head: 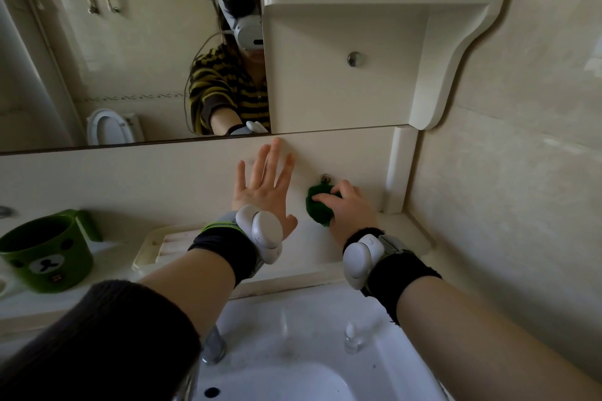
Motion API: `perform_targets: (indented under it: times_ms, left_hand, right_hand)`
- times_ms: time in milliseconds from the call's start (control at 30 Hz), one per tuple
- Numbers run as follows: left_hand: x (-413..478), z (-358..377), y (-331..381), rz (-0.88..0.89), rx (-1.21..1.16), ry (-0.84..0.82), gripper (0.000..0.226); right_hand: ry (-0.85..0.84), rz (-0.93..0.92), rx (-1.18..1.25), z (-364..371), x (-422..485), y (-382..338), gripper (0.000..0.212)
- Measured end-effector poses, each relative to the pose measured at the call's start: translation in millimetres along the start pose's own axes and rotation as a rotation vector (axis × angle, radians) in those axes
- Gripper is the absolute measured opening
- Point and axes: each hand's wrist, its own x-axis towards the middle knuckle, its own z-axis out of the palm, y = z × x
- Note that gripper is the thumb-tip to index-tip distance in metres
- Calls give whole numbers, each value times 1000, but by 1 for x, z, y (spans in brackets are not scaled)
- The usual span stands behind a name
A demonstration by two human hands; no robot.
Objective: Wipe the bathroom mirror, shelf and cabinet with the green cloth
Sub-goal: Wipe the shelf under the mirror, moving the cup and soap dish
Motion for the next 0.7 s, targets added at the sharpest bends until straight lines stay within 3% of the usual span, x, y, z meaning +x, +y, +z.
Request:
perform_targets:
  times_ms: [133,267,400,567,700]
  left_hand:
    - [1,1,0,4,-7,0,105]
    - [1,1,0,4,-6,0,106]
    - [0,-3,-1,4,-12,-20,104]
    - [-2,-10,-3,4,-39,-31,98]
    - [-9,-12,-6,-15,-82,95,79]
  right_hand:
    - [-81,81,76,3,-2,-3,20]
    - [-106,114,107,4,-1,-3,31]
    - [-191,66,-13,0,-1,-2,43]
    - [37,-28,46,-9,-9,-15,44]
    - [263,-115,117,-27,0,-34,51]
